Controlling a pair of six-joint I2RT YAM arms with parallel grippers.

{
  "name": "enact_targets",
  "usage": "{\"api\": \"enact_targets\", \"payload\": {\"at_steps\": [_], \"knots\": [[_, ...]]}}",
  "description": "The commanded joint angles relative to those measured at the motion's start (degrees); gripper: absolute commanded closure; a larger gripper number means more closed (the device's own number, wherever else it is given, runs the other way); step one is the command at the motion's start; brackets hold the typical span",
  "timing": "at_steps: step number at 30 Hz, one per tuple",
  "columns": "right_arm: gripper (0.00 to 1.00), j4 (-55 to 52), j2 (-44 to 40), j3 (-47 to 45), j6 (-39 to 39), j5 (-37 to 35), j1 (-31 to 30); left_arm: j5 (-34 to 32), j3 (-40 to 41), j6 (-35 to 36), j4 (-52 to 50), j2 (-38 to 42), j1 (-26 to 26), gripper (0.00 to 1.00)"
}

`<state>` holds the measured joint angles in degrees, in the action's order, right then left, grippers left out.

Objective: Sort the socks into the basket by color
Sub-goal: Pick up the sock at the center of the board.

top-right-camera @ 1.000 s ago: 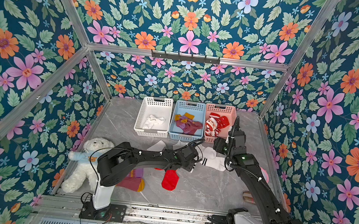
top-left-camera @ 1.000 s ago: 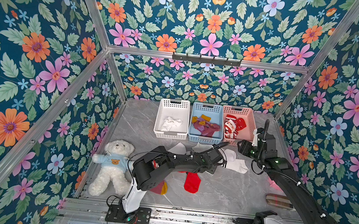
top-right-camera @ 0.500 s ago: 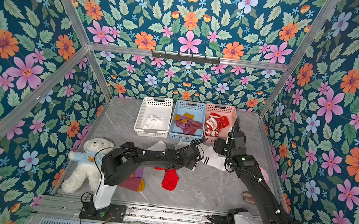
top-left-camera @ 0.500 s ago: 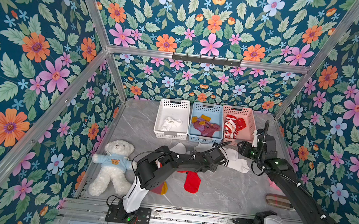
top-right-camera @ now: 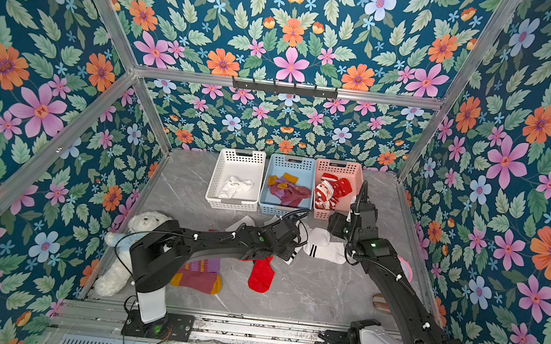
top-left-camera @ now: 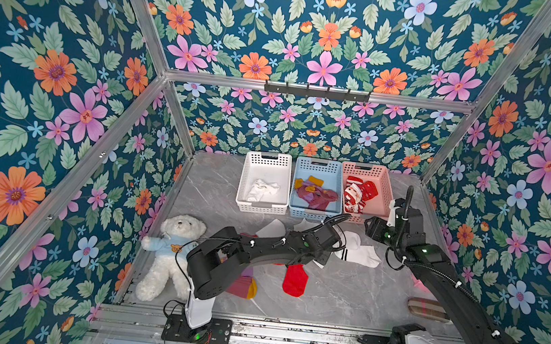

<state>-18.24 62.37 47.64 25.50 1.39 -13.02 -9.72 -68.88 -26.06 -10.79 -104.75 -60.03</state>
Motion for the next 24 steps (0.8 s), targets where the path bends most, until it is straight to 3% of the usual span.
{"api": "enact_targets", "payload": {"at_steps": [1, 11, 24], "knots": [[0.31, 0.99, -0.32, -0.13, 0.84, -0.1, -0.03, -0.58, 0.28, 3.38, -0.25, 3.43, 0.43, 1.0], [0.31, 1.52, -0.23, -0.61, 1.11, 0.18, -0.02, 0.15, 0.13, 8.59, 1.54, 14.08, 2.32, 1.0], [0.32, 1.89, -0.31, -1.46, 1.5, 1.07, -0.01, -1.01, -4.36, 12.15, 3.13, 18.03, 11.01, 1.0]]}}
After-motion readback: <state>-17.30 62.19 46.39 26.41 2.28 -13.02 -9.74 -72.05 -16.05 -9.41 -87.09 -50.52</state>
